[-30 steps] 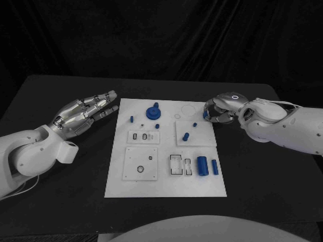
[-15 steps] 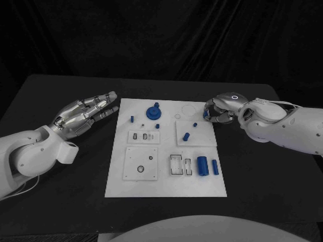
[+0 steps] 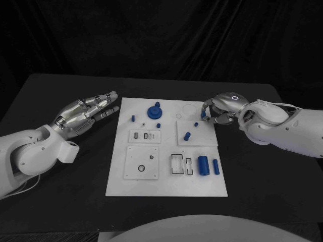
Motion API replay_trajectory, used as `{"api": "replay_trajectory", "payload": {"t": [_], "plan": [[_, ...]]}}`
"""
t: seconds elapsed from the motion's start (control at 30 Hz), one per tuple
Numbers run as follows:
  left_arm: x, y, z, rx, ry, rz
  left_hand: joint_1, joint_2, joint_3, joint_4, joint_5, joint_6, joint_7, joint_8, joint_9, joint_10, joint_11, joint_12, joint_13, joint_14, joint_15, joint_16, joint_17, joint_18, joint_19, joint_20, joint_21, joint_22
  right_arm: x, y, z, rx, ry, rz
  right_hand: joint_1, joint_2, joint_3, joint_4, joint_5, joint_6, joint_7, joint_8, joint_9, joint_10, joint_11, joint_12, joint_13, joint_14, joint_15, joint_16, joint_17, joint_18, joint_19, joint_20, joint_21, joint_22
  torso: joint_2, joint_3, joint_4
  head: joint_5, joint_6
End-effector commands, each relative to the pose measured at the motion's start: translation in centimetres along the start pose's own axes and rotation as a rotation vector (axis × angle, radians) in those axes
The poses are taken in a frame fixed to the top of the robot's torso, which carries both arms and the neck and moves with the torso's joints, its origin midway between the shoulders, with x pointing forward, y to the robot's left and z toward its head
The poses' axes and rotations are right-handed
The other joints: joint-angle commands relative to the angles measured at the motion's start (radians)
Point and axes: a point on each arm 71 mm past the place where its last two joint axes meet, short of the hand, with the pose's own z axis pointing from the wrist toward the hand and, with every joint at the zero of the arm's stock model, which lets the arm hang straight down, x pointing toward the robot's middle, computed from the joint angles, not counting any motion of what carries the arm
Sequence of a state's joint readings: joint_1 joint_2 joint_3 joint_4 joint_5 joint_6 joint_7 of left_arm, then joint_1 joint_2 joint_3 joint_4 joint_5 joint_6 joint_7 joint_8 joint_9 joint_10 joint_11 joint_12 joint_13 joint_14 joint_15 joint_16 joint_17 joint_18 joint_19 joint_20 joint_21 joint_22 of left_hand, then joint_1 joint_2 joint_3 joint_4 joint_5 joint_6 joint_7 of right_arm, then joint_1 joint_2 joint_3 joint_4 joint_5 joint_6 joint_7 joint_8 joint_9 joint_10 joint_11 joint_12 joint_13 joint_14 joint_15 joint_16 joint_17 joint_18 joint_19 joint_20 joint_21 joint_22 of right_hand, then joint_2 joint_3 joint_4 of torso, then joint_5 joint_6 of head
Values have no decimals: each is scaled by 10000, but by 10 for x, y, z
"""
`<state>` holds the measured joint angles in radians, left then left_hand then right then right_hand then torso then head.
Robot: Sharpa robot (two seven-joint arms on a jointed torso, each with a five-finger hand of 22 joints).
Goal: Assemble the parts on the task board
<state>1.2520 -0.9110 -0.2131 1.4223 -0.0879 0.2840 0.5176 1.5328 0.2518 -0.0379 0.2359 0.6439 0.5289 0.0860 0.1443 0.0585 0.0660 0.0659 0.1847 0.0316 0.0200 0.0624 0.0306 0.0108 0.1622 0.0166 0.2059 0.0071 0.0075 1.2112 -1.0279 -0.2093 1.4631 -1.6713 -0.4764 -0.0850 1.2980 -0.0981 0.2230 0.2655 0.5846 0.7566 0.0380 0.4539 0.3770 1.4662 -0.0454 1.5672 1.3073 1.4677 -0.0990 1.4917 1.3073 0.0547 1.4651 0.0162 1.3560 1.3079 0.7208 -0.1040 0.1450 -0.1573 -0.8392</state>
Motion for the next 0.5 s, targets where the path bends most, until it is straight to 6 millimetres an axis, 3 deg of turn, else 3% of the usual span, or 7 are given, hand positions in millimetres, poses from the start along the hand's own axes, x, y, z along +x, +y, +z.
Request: {"api": "replay_trajectory", "payload": {"t": [0.03, 0.17, 0.27, 0.33, 0.43, 0.5], "plan": [[1, 0, 1, 63, 115, -76, 31, 6, 34, 11, 59, -52, 41, 19, 7, 46, 31, 30, 7, -16, 83, 43, 9, 198, 17, 53, 45, 11, -11, 11, 0, -256, -840, 165, 119, -41, 46, -28, 50, 108, 5, 36, 16, 1046, -41, 36, 2635, 836, -58, 29, 1778, -80, 204, -57, 29, 2019, 17, 8, -14, -11, -20], [2, 0, 1, 50, 125, -77, 31, 6, 34, 11, 59, -52, 41, 19, 7, 46, 31, 30, 7, -16, 83, 43, 9, 198, 17, 53, 45, 11, -16, 29, -1, -581, -989, 319, 158, -64, 67, -64, 63, 128, 20, 30, 17, 1046, -37, 36, 2635, 836, -60, 19, 1765, -74, 196, -63, 0, 2010, 26, 2, -27, 45, -32], [2, 1, 2, 47, 145, -85, 31, 6, 34, 11, 59, -52, 41, 19, 7, 46, 31, 30, 7, -16, 83, 43, 9, 198, 17, 53, 45, 11, -18, 50, 0, -1046, -986, 370, 182, -74, 82, -91, 65, 150, 40, 29, 19, 1046, -27, 36, 2635, 837, -58, 15, 1758, -72, 196, -67, -9, 2007, 30, -5, -17, 90, 34], [2, 1, 2, 40, 151, -86, 31, 6, 34, 11, 59, -52, 41, 19, 7, 46, 31, 30, 7, -16, 83, 43, 9, 198, 17, 53, 45, 11, -19, 61, 1, -1282, -929, 414, 190, -75, 87, -101, 63, 158, 47, 28, 21, 1046, -24, 36, 2635, 835, -57, 4, 1745, -66, 187, -67, -34, 2000, 35, -7, -3, 88, -28], [2, 1, 2, 31, 159, -88, 31, 6, 34, 11, 59, -52, 41, 19, 7, 46, 31, 30, 7, -16, 83, 43, 9, 198, 17, 53, 45, 11, -18, 77, 4, -1640, -789, 462, 207, -81, 98, -126, 56, 177, 62, 28, 23, 1046, -14, 36, 2635, 836, -53, 3, 1742, -66, 188, -68, -38, 1998, 43, -18, 32, 63, 21], [2, 1, 3, 29, 167, -90, 31, 6, 34, 11, 59, -52, 41, 19, 7, 46, 31, 30, 7, -16, 83, 43, 9, 198, 17, 53, 45, 11, -18, 86, 6, -1842, -652, 483, 214, -85, 102, -139, 51, 177, 66, 23, 22, 1046, -11, 36, 2635, 833, -51, -9, 1728, -60, 179, -68, -64, 1990, 44, -14, 36, 54, -40]]}}
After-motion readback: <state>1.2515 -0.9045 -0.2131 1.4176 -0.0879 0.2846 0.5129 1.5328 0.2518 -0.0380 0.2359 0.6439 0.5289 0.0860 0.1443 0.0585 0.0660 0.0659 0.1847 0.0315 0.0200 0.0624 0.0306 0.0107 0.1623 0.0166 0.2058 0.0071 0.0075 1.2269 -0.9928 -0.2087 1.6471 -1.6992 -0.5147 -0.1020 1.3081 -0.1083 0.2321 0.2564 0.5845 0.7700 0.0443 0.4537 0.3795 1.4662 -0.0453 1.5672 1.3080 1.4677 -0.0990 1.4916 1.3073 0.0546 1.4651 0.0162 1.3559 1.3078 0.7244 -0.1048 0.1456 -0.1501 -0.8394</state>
